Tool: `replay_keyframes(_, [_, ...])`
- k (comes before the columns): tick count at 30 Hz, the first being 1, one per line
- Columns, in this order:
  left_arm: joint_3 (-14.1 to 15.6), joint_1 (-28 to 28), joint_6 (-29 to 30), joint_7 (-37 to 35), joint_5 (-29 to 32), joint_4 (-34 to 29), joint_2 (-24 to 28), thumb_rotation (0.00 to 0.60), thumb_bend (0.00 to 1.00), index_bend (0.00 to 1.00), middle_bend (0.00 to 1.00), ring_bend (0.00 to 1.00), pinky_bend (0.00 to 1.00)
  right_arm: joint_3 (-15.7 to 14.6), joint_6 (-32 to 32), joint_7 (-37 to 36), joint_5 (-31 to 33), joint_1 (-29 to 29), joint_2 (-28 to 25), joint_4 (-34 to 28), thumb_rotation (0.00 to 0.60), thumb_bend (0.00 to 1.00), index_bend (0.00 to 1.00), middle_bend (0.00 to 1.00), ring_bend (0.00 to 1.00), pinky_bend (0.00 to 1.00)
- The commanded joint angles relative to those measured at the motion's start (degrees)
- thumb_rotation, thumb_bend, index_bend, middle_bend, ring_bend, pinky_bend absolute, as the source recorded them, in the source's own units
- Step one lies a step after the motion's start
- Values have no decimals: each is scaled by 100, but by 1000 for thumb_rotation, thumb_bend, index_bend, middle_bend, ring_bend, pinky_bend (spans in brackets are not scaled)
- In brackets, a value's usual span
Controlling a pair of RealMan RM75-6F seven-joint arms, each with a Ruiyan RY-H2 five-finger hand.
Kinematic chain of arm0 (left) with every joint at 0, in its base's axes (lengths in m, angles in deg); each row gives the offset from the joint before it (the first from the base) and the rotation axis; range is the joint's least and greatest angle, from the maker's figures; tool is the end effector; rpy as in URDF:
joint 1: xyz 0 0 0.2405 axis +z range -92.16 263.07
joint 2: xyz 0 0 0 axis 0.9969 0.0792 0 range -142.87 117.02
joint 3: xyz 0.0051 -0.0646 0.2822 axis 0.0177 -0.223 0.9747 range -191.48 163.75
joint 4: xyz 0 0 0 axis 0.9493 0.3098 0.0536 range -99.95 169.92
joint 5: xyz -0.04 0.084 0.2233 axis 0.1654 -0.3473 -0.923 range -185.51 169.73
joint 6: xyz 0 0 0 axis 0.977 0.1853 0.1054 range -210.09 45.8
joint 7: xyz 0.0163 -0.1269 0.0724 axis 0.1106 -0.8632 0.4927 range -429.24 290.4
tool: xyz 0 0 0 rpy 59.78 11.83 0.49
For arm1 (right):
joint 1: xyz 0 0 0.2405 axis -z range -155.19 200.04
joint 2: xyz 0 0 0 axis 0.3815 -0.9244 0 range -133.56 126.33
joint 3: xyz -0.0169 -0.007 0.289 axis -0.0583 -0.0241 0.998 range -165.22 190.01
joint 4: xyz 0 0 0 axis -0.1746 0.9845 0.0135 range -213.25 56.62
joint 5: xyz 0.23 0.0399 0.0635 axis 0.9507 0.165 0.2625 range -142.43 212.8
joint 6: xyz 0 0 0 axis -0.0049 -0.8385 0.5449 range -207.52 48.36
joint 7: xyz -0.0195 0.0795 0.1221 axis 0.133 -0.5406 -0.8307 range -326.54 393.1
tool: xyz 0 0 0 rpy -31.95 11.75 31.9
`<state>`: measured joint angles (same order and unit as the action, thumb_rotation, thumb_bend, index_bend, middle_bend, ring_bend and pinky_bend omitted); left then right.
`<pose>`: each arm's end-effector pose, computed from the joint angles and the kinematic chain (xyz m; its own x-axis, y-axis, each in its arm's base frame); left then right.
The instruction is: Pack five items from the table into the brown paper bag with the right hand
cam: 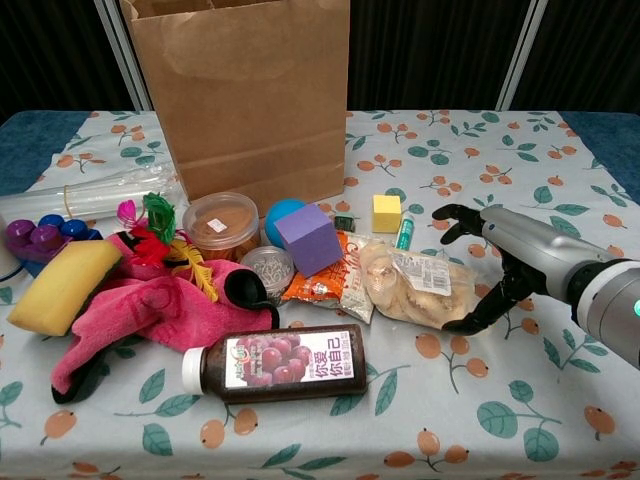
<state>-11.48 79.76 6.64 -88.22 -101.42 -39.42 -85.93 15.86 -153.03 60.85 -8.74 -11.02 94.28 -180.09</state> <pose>-0.3874 0.1759 0.1082 0.2459 0.0573 0.9676 0.9609 -0.1451 -0.2357 -0.1764 -0.2551 -0.0943 0.1183 -0.4678 0.8759 -0.9891 0.0220 0.1453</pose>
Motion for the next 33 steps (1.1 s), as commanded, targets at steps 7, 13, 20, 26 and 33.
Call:
replay_keyframes(7, [-3,23,15,-35,15,36,14,600,48,111,99,63,162,271,213,190,197,-30,353,464,600,78,199,271,111,77])
replay_keyframes(13, [-14,18,-2,-44,24,41,3,600,48,112,100,63,162,338,4,362,-47,2,423,467,600,225,465,453,307,288])
replay_keyframes(20, [-9,17,14,-22,-6,-25,25,600,48,112,99,62,163,429,-349,451,-567,112,38,-118,600,301,531,498,352,351])
replay_keyframes(26, [13,3,10,-14,-60,-87,45,600,47,112,100,63,163,1015,-830,729,-1083,94,-892,-1486,600,302,532,498,352,351])
replay_keyframes(33, [48,-14,25,36,-151,-167,45,600,48,112,100,63,163,2433,-774,1432,-802,-707,-1409,-1947,600,302,532,498,353,358])
